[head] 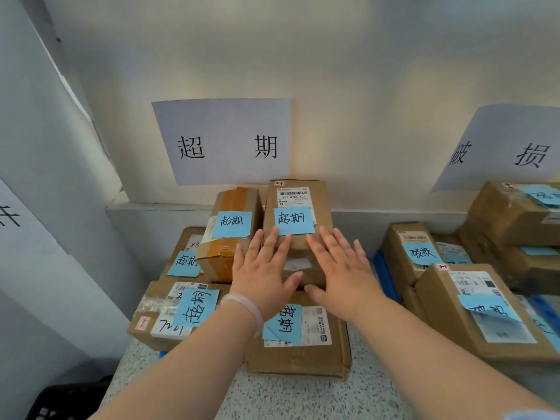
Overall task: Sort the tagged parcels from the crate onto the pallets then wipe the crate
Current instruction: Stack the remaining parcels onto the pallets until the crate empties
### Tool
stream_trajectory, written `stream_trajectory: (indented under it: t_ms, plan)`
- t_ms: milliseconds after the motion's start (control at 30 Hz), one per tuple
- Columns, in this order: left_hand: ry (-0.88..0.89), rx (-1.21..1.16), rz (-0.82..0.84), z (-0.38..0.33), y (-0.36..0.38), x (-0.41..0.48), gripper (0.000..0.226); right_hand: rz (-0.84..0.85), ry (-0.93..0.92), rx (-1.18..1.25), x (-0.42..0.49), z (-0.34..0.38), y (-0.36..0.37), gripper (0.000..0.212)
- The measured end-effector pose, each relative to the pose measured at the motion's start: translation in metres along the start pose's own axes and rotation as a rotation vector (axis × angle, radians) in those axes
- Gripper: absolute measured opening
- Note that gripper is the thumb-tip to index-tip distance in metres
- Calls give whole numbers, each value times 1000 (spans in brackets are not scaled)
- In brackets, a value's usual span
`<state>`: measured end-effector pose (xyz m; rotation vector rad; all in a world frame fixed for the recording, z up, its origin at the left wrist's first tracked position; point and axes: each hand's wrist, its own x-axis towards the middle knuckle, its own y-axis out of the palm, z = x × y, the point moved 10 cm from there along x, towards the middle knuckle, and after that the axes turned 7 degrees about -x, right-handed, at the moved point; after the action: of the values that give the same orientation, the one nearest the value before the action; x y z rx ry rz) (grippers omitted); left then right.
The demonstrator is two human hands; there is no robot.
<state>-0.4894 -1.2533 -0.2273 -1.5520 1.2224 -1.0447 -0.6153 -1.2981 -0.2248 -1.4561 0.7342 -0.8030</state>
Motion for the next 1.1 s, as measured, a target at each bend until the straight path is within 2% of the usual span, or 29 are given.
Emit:
stream_trajectory:
  t_ms: [167, 300, 400, 633, 800, 967, 1100]
  plan:
    - [39, -14, -25, -11, -8, -11, 81, -36, 35, 48, -25, 3, -9, 94]
    - [177, -52, -58, -45, 1, -46, 88, -61, 98, 74, -80, -9, -2, 94]
    - [272, -44, -20, -82, 19, -66, 89, -41, 173, 77, -129, -26, 10, 95]
    - [486, -38, 107, -192, 51, -118, 91, -49, 421, 80, -239, -90, 6, 105]
    - [621, -81, 163, -275, 60, -169, 92, -20, 550, 60, -329, -128, -9, 100]
    - [741, -107, 213, -374, 70, -250, 90, 7, 731, 36, -464, -174, -14, 96]
    - [865, -134, 327, -463, 94, -342, 92, -17, 877, 13, -596, -200, -23, 98]
